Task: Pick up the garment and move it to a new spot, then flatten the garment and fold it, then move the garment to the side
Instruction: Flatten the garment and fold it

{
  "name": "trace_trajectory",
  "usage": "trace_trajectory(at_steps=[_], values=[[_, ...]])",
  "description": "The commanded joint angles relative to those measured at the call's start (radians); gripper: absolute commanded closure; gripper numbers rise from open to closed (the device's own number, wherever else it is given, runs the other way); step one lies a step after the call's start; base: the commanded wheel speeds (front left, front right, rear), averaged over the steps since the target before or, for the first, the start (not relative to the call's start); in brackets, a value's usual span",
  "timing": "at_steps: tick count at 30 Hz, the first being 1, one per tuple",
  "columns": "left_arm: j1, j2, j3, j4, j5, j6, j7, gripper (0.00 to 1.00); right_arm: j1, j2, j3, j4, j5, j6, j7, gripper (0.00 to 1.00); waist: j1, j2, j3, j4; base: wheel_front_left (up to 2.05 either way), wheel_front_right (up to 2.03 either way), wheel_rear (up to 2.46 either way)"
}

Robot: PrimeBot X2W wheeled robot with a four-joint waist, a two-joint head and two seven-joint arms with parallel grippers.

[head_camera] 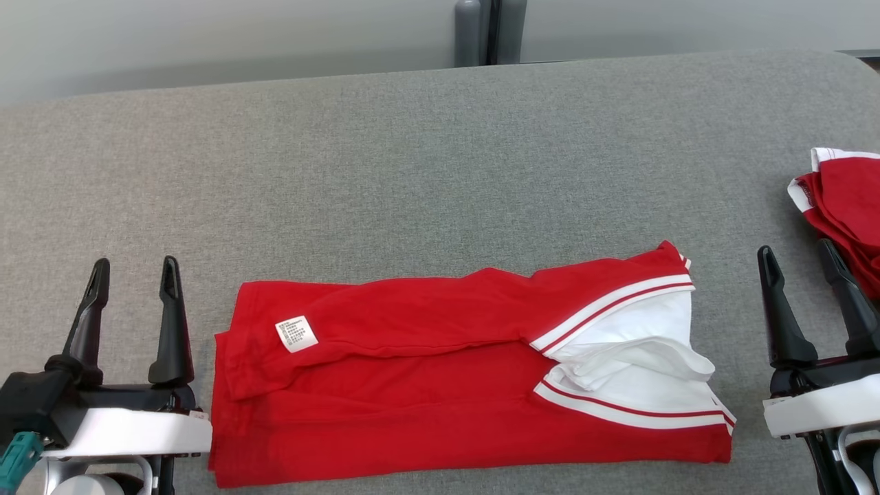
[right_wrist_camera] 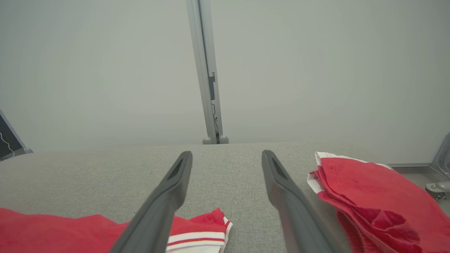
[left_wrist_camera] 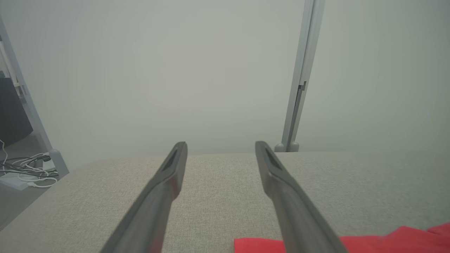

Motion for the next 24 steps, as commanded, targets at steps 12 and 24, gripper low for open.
trace_trajectory(at_steps=[12, 24], values=[[-0.051, 0.012, -0.019, 0.014, -0.005, -0.015, 0.026, 0.0, -0.063, -0.025, -0.014, 0.082, 0.018, 0.0, 0.022, 0.0, 0.0, 0.0, 0.036, 0.029, 0.0, 0.0, 0.0], [-0.087, -0.003, -0.041, 0.026, -0.011, -0.023, 0.028, 0.0, -0.123, -0.027, 0.156, 0.43, 0.133, 0.0, -0.012, 0.0, 0.0, 0.0, 0.075, 0.068, 0.0, 0.0, 0.0]])
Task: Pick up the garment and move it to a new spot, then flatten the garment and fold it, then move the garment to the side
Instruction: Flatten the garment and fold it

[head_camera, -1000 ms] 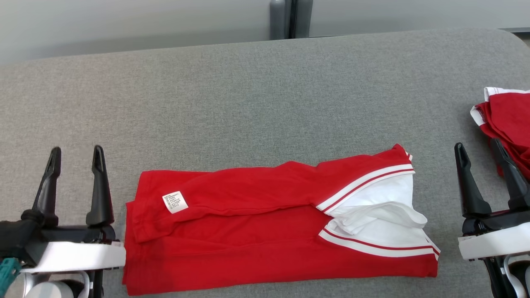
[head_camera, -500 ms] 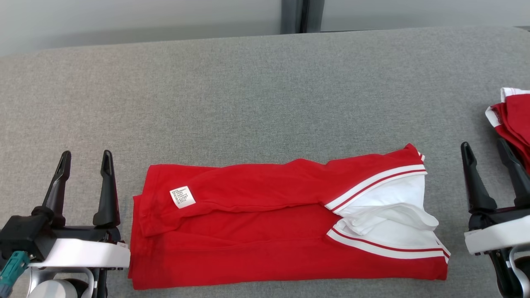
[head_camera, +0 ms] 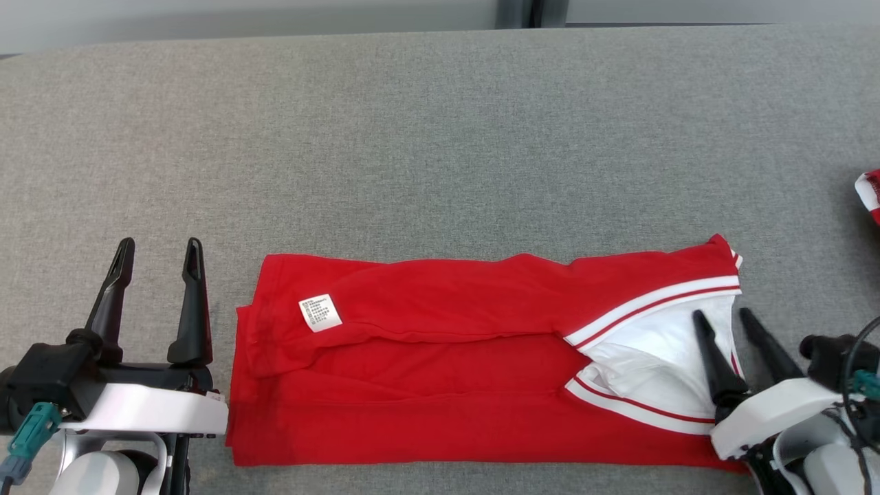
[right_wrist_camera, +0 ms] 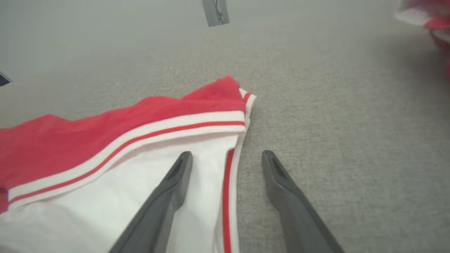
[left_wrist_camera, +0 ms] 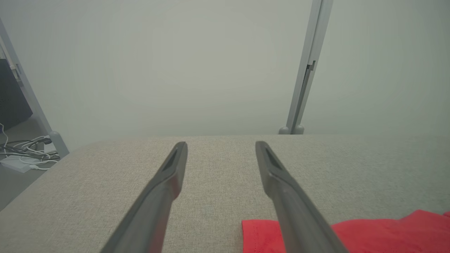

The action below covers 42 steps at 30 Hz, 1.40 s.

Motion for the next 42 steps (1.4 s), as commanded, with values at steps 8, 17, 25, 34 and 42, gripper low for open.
trace_trajectory(at_steps=[8, 17, 25, 34, 42], values=[[-0.021, 0.011, 0.003, -0.003, 0.002, 0.009, -0.004, 0.0, 0.061, -0.003, 0.156, 0.122, 0.114, 0.001, 0.011, 0.0, 0.0, 0.0, 0.001, -0.003, 0.0, 0.0, 0.0], [-0.014, 0.021, 0.002, -0.013, 0.001, 0.016, 0.004, 0.0, -0.008, -0.054, 0.209, 0.135, 0.178, -0.001, -0.012, 1.0, 0.0, 0.0, -0.012, -0.013, 0.0, 0.0, 0.0], [0.008, 0.028, 0.008, -0.025, -0.001, 0.026, 0.012, 0.0, -0.036, -0.144, 0.148, 0.137, 0.215, -0.003, -0.064, 1.0, 0.0, 0.0, -0.036, -0.027, 0.0, 0.0, 0.0], [0.019, 0.039, 0.007, -0.042, 0.002, 0.038, 0.021, 0.0, -0.08, -0.183, 0.155, 0.107, 0.231, 0.0, -0.056, 1.0, 0.0, 0.0, -0.066, -0.055, 0.0, 0.0, 0.0], [0.034, 0.044, -0.016, -0.054, 0.002, 0.039, 0.037, 0.0, -0.115, -0.039, 0.288, -0.307, 0.18, 0.0, 0.131, 1.0, 0.0, 0.0, -0.122, -0.046, 0.0, 0.0, 0.0]])
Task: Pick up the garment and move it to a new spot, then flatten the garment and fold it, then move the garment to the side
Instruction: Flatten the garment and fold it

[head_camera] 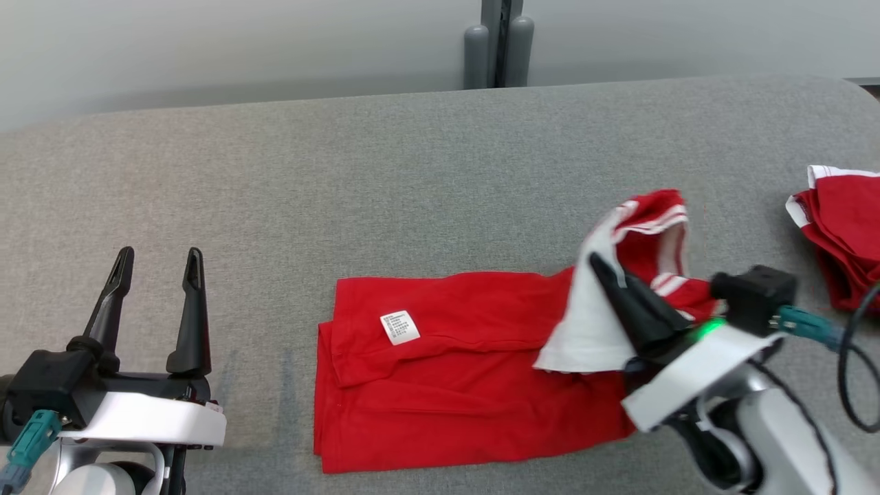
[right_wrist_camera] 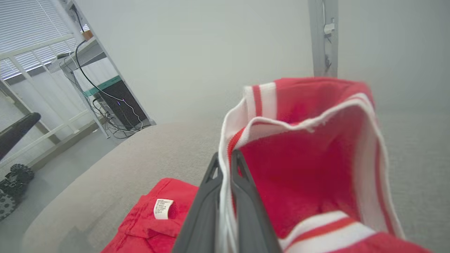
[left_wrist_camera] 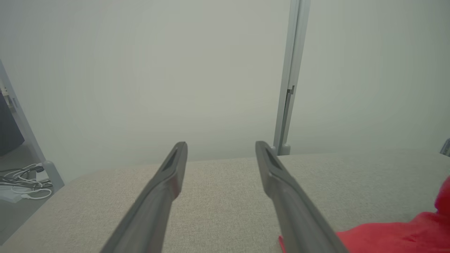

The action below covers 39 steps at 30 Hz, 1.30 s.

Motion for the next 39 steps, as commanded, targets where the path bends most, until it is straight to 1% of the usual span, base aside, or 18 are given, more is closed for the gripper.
trace_trajectory(at_steps=[1, 6, 10, 13, 18, 25, 26, 27, 28, 32, 34, 36, 39], values=[[0.004, 0.004, -0.002, 0.0, 0.001, -0.002, 0.0, 0.0, -0.02, 0.046, 0.014, -0.017, -0.019, 0.001, 0.015, 1.0, 0.0, 0.0, -0.003, 0.011, 0.0, 0.0, 0.0], [-0.009, -0.006, -0.018, 0.009, 0.0, -0.009, -0.002, 0.0, -0.056, 0.178, 0.088, 0.017, -0.051, 0.001, 0.031, 1.0, 0.0, 0.0, -0.004, 0.046, 0.0, 0.0, 0.0], [-0.028, -0.02, -0.035, 0.019, -0.003, -0.017, -0.006, 0.0, -0.083, 0.223, 0.159, 0.091, -0.048, 0.001, 0.008, 1.0, 0.0, 0.0, 0.004, 0.085, 0.0, 0.0, 0.0], [-0.036, -0.025, -0.043, 0.026, -0.006, -0.023, -0.01, 0.0, -0.097, 0.235, 0.193, 0.14, -0.045, 0.001, -0.005, 1.0, 0.0, 0.0, 0.011, 0.106, 0.0, 0.0, 0.0], [-0.053, -0.038, -0.052, 0.042, -0.008, -0.031, -0.023, 0.0, -0.136, 0.238, 0.264, 0.237, 0.001, 0.001, -0.071, 1.0, 0.0, 0.0, 0.032, 0.138, 0.0, 0.0, 0.0], [-0.074, -0.048, -0.057, 0.067, -0.013, -0.039, -0.036, 0.0, -0.209, 0.238, 0.339, 0.352, 0.078, 0.001, -0.137, 1.0, 0.0, 0.0, 0.059, 0.153, 0.0, 0.0, 0.0], [-0.077, -0.049, -0.057, 0.07, -0.014, -0.04, -0.039, 0.0, -0.219, 0.239, 0.356, 0.362, 0.09, 0.001, -0.139, 0.75, 0.0, 0.0, 0.062, 0.152, 0.0, 0.0, 0.0], [-0.078, -0.05, -0.057, 0.073, -0.015, -0.042, -0.04, 0.0, -0.232, 0.239, 0.374, 0.368, 0.095, 0.001, -0.146, 0.36, 0.0, 0.0, 0.064, 0.151, 0.0, 0.0, 0.0], [-0.078, -0.051, -0.058, 0.076, -0.017, -0.044, -0.043, 0.0, -0.239, 0.239, 0.39, 0.368, 0.116, 0.001, -0.151, 0.0, 0.0, 0.0, 0.067, 0.15, 0.0, 0.0, 0.0], [-0.086, -0.052, -0.059, 0.089, -0.018, -0.046, -0.048, 0.0, -0.268, 0.238, 0.437, 0.368, 0.126, 0.001, -0.182, 0.0, 0.0, 0.0, 0.069, 0.137, 0.0, 0.0, 0.0], [-0.088, -0.051, -0.058, 0.093, -0.018, -0.047, -0.052, 0.0, -0.277, 0.238, 0.446, 0.357, 0.111, 0.001, -0.197, 0.0, 0.0, 0.0, 0.066, 0.128, 0.0, 0.0, 0.0], [-0.084, -0.047, -0.055, 0.098, -0.018, -0.045, -0.053, 0.0, -0.284, 0.239, 0.448, 0.333, 0.093, 0.001, -0.209, 0.0, 0.0, 0.0, 0.059, 0.117, 0.0, 0.0, 0.0], [-0.074, -0.045, -0.052, 0.099, -0.017, -0.039, -0.055, 0.0, -0.275, 0.238, 0.421, 0.283, 0.059, 0.001, -0.221, 0.0, 0.0, 0.0, 0.049, 0.098, 0.0, 0.0, 0.0]])
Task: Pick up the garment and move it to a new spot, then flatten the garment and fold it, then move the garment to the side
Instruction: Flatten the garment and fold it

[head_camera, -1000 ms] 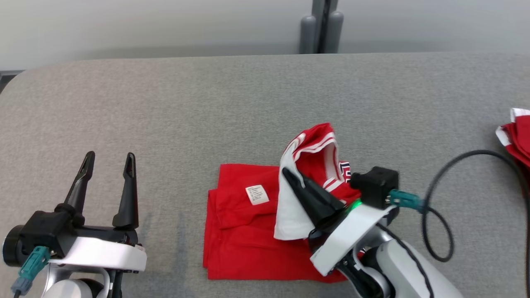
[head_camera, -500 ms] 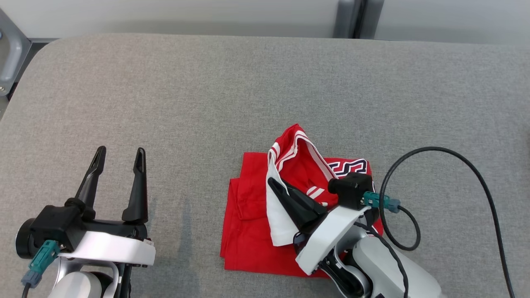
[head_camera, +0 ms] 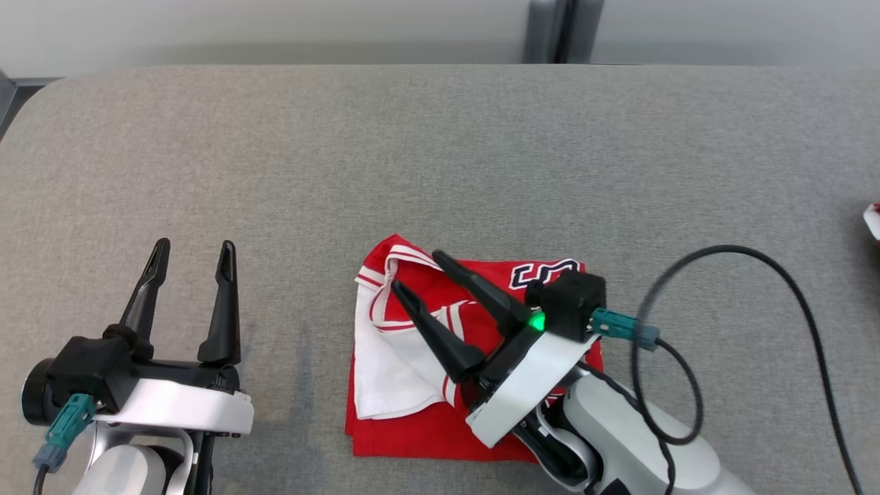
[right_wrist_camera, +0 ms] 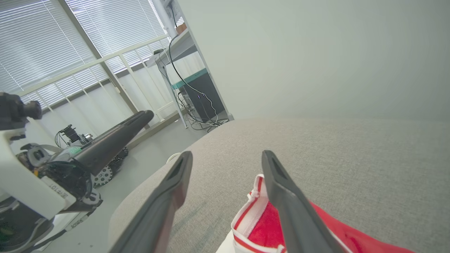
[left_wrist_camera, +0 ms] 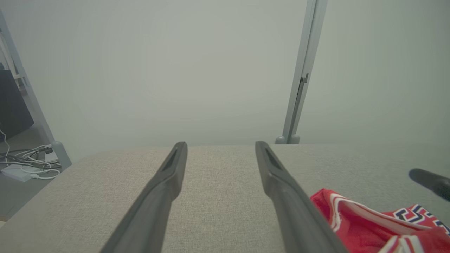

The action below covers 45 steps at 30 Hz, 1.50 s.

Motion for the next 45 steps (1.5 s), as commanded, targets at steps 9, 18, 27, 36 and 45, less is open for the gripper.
trace_trajectory(at_steps=[9, 18, 27, 36, 45], values=[[0.022, 0.019, 0.016, -0.014, -0.007, 0.02, -0.002, 0.0, 0.135, -0.077, -0.309, -0.229, -0.154, 0.001, -0.016, 0.0, 0.0, 0.0, -0.032, -0.064, 0.0, 0.0, 0.0], [0.033, 0.033, 0.014, -0.027, -0.003, 0.027, 0.005, 0.0, 0.297, -0.107, -0.668, -0.309, -0.289, 0.001, 0.044, 0.0, 0.0, 0.0, -0.044, -0.089, 0.0, 0.0, 0.0], [0.052, 0.037, 0.011, -0.037, 0.002, 0.039, 0.009, 0.0, 0.406, -0.119, -0.909, -0.358, -0.368, 0.001, 0.125, 0.0, 0.0, 0.0, -0.046, -0.106, 0.0, 0.0, 0.0], [0.079, 0.036, 0.004, -0.042, -0.005, 0.049, 0.012, 0.0, 0.419, -0.117, -0.934, -0.37, -0.376, 0.001, 0.155, 0.0, 0.0, 0.0, -0.053, -0.101, 0.0, 0.0, 0.0], [0.069, 0.044, -0.001, -0.048, -0.002, 0.051, 0.014, 0.0, 0.422, -0.122, -0.92, -0.361, -0.369, 0.001, 0.181, 0.84, 0.0, 0.0, -0.059, -0.091, 0.0, 0.0, 0.0]])
